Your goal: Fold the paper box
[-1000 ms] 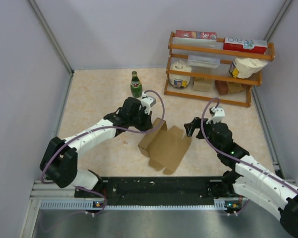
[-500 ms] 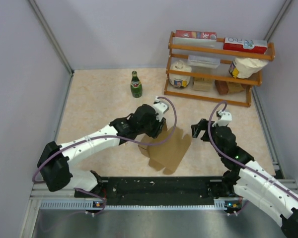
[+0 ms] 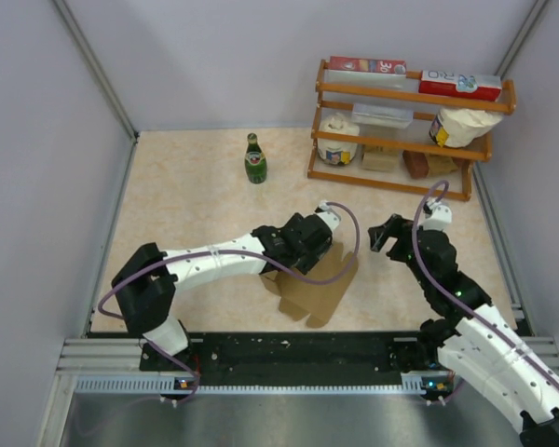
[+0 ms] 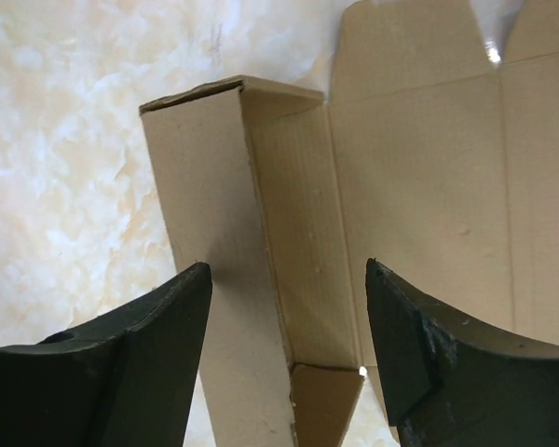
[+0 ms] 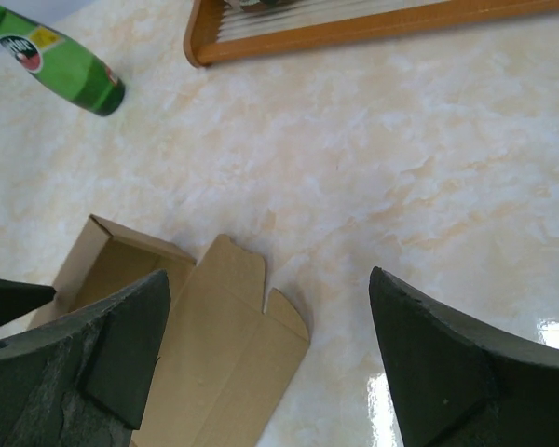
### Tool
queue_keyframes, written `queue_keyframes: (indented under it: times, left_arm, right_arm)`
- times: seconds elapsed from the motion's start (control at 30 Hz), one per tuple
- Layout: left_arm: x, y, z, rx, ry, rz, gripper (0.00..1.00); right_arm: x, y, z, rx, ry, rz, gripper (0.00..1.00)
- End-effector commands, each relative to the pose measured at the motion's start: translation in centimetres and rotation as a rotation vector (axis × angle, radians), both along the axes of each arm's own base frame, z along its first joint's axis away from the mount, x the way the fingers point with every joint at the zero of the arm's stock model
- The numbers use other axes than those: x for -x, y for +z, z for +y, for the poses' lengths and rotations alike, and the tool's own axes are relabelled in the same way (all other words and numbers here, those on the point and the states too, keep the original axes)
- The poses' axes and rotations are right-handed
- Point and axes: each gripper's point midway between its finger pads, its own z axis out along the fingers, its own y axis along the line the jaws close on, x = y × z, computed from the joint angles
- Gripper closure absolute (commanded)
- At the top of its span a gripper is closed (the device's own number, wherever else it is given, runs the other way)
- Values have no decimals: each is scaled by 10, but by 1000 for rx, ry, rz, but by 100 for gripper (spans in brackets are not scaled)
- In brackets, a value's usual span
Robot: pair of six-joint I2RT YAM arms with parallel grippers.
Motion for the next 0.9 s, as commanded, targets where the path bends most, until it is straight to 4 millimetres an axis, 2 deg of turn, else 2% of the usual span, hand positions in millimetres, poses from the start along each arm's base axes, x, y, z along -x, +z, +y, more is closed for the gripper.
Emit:
queue_keyframes:
  times: [0.0, 0.27, 0.43, 0.57, 0.7, 0.87]
  left_arm:
    - [-19, 23, 3, -61, 47, -108, 28]
    - [-24, 19, 8, -172, 45, -154, 34]
    - [-19, 13, 8, -217, 29, -161, 37]
    - [-19, 11, 7, -256, 27, -180, 46]
    - [-21, 9, 8, -297, 29, -195, 61]
    - [-22, 5, 9, -328, 25, -201, 64]
  right_arm:
    - [-1, 33, -2, -75, -8, -50, 14]
    - [0, 27, -4, -75, -12, -39, 14]
    - [1, 26, -6, -91, -18, -38, 14]
    - [1, 30, -5, -112, -14, -41, 15]
    - [0, 29, -6, -109, -18, -40, 15]
    - [1, 27, -7, -107, -17, -40, 15]
